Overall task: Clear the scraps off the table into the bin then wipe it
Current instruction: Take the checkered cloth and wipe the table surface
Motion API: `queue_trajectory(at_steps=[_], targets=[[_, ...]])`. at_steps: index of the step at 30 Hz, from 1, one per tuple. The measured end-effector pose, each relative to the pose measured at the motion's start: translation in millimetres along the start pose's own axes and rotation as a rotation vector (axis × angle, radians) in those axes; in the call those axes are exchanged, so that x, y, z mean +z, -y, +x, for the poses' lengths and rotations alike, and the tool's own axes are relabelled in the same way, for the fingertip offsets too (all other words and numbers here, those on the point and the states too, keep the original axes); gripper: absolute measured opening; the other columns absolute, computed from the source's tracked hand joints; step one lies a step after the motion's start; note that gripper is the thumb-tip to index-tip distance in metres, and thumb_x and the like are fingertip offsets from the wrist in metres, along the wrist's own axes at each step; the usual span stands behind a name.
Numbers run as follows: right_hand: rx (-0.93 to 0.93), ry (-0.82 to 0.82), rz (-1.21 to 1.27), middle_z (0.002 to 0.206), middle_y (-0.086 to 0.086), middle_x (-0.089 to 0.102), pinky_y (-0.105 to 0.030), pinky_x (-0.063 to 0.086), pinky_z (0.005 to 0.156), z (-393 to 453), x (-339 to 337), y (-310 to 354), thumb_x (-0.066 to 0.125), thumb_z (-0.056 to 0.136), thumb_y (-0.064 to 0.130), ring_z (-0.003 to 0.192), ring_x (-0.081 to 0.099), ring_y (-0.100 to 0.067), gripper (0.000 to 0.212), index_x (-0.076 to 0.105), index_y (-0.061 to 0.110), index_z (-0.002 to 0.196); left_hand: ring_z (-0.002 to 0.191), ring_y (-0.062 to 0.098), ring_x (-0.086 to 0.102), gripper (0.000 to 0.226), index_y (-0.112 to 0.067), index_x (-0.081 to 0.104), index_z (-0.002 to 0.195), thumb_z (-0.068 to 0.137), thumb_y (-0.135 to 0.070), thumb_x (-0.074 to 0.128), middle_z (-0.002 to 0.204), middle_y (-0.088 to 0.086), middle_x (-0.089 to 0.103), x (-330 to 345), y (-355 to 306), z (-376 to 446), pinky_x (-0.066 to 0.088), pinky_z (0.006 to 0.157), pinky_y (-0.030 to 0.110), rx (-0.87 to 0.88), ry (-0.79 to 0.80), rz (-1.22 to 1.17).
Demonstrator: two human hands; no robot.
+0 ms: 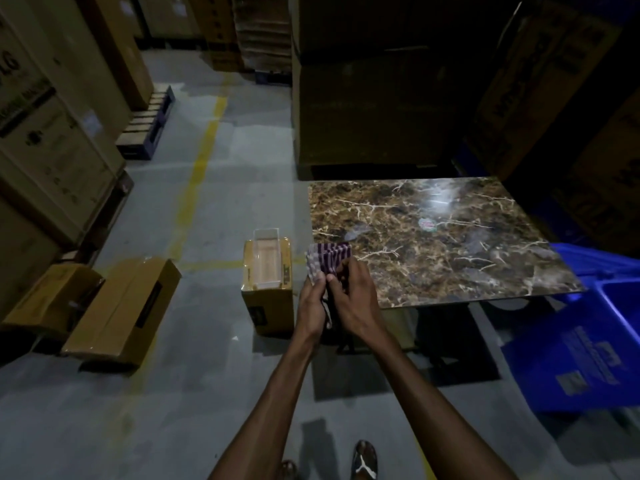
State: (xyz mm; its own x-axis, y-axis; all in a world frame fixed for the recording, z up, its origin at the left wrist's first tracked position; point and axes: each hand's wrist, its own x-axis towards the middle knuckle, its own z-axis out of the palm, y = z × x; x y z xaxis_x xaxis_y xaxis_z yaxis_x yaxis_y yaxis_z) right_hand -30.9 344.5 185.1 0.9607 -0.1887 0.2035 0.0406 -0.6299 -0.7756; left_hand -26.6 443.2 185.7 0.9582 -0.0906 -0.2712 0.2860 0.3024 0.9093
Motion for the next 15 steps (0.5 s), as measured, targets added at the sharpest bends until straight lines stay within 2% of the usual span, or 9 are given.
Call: queue_trajectory(at_steps=[3,5,8,11,13,15], targets=[[0.042,-0.01,0.044,0.108,-0.004,0.054,-0.032,0.04,0.076,9.9,-21.3,-8.2,0.057,0.103,0.022,0.095,0.052,-0.015,0.019,0.056,0.014,0.12,0.114,0.015,0.067,0.03,-0.011,0.065,0.13,0.11,-0.014,0.042,0.121,0.002,0.071,22.8,2.0,6.6,0.055,0.088,0.017,0.006,-0.026,0.024],[0.056,-0.018,0.065,0.103,-0.001,0.054,-0.027,0.036,0.073,15.4,-34.6,-20.8,0.059,0.103,0.024,0.091,0.051,-0.011,0.009,0.056,0.017,0.108,0.112,0.014,0.069,0.027,-0.016,0.068,0.126,0.109,-0.014,0.047,0.115,-0.003,0.074,37.8,5.9,10.8,0.056,0.088,0.022,0.013,-0.036,0.07],[0.048,0.019,0.061,0.101,0.001,0.052,-0.02,0.037,0.069,21.0,-51.2,-39.0,0.064,0.1,0.037,0.086,0.049,-0.007,0.019,0.054,0.021,0.106,0.102,0.011,0.073,0.028,-0.015,0.067,0.13,0.108,-0.012,0.05,0.111,-0.003,0.077,54.8,11.7,15.5,0.06,0.085,0.025,0.02,-0.04,0.154],[0.036,0.049,0.023,0.104,0.0,0.05,-0.031,0.036,0.071,30.1,-63.2,-59.6,0.063,0.1,0.031,0.091,0.049,-0.014,0.022,0.054,0.015,0.112,0.108,0.023,0.073,0.031,-0.012,0.067,0.131,0.105,-0.004,0.053,0.117,0.005,0.077,68.7,24.3,23.3,0.06,0.094,0.041,0.045,-0.029,0.204],[0.037,0.05,0.067,0.105,-0.002,0.053,-0.033,0.039,0.076,34.1,-69.0,-71.5,0.057,0.1,0.023,0.095,0.054,-0.02,0.017,0.057,0.012,0.114,0.106,0.024,0.073,0.034,-0.013,0.069,0.127,0.1,0.003,0.056,0.115,0.005,0.077,74.9,28.2,24.4,0.06,0.093,0.041,0.051,-0.038,0.218],[0.048,0.047,0.134,0.104,-0.001,0.06,-0.035,0.047,0.076,35.8,-78.6,-77.9,0.055,0.102,0.019,0.092,0.058,-0.017,0.012,0.059,0.014,0.112,0.103,0.023,0.074,0.035,-0.017,0.071,0.119,0.096,0.007,0.059,0.109,0.003,0.079,75.9,28.9,25.1,0.062,0.087,0.035,0.044,-0.069,0.198]])
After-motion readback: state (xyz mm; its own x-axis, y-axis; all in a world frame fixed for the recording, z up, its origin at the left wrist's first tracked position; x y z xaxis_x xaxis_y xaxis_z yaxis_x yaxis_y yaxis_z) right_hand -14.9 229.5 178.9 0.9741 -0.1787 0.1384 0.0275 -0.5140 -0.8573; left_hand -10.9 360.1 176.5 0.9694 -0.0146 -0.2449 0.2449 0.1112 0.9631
